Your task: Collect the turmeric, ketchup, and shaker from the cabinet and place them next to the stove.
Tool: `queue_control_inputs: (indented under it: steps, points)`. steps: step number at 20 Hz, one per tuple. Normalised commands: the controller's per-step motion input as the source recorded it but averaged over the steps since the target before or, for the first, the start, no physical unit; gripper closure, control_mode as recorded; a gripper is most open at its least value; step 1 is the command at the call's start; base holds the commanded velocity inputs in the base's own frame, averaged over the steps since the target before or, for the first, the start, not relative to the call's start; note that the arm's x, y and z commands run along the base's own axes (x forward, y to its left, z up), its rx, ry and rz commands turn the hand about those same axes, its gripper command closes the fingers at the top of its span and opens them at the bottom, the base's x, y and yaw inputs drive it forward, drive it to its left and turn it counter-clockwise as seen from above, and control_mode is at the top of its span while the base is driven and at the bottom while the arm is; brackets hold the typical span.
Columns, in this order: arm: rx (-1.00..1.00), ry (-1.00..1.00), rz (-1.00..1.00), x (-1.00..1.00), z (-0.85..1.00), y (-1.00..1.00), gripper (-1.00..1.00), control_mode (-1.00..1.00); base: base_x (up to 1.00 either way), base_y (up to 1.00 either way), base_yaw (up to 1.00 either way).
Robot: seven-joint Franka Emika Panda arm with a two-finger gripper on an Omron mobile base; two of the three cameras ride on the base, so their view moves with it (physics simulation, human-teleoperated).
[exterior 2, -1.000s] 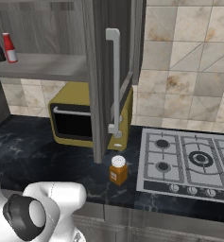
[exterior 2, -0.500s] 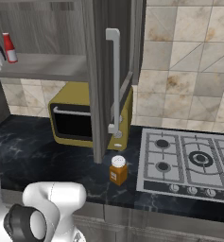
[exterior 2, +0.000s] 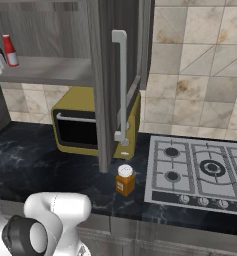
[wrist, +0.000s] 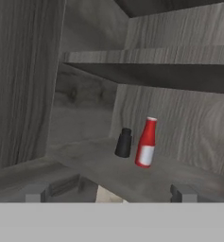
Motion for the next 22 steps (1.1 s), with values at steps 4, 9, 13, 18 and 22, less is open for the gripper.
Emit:
queue_control_inputs:
  steps: [4,9,13,18,22]
  points:
    - [0.0,0.0,0.0,0.0,0.0,0.0,-1.0,-1.0,0.0,0.0,0.0]
    - [0.0,0.0,-0.01,0.19,0.0,0.03,-1.0,-1.0,0.0,0.0,0.0]
    - [0.0,0.0,-0.04,0.51,0.0,0.12,-1.0,-1.0,0.0,0.0,0.0]
    - [0.04,0.0,-0.01,0.26,-0.01,0.0,-1.0,-1.0,0.0,0.0,0.0]
    - [0.32,0.0,0.0,0.0,-0.12,-0.22,-1.0,-1.0,0.0,0.0,0.0]
